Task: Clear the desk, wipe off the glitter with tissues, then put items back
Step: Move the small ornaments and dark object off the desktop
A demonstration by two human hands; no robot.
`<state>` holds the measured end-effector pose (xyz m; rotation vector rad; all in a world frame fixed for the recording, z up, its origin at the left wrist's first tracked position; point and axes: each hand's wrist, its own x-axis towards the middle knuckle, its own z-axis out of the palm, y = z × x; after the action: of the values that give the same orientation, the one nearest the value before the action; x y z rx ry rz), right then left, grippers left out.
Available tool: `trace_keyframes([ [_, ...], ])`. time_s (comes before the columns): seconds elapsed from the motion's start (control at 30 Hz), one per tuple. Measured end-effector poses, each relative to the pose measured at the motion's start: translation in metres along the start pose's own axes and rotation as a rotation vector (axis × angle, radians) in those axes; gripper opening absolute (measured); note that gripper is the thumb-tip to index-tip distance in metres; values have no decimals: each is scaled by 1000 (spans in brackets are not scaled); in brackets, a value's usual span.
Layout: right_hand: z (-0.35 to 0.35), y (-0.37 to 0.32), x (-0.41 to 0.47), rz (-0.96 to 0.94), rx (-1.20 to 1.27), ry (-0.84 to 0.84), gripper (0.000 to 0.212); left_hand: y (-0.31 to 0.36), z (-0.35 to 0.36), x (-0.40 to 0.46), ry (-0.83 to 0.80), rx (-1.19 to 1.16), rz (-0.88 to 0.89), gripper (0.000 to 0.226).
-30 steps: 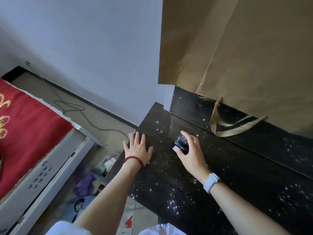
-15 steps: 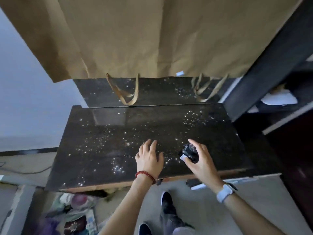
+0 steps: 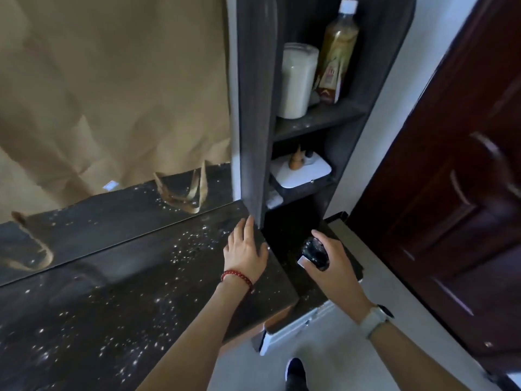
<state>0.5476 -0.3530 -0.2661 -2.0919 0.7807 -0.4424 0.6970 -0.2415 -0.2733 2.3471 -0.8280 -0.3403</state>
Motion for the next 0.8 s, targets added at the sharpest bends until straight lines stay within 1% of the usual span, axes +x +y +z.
trace_keyframes([
  [0.1,-30,21,48,-55,-16,10,58,39,18,45,51,-69,-11,73],
  [0.2,-42,25,98,-139,-42,-26,60,58,23,81,159,-186,-75,77],
  [0.3,-38,18,147,-189,-49,-32,66,59,21,108,264,-177,-77,72],
  [0.4,-24,8,187,-214,-91,17,72,57,20,125,338,-152,-86,67],
  [0.5,-9,3,212,-213,-111,68,76,54,22,131,381,-157,-89,66],
  [0.6,4,4,223,-205,-217,113,70,50,24,132,408,-197,-89,65],
  [0.7,13,8,226,-184,-322,195,67,47,24,132,416,-192,-78,64],
  [0.8,20,6,229,-111,-250,217,69,44,22,132,415,-187,-48,64],
])
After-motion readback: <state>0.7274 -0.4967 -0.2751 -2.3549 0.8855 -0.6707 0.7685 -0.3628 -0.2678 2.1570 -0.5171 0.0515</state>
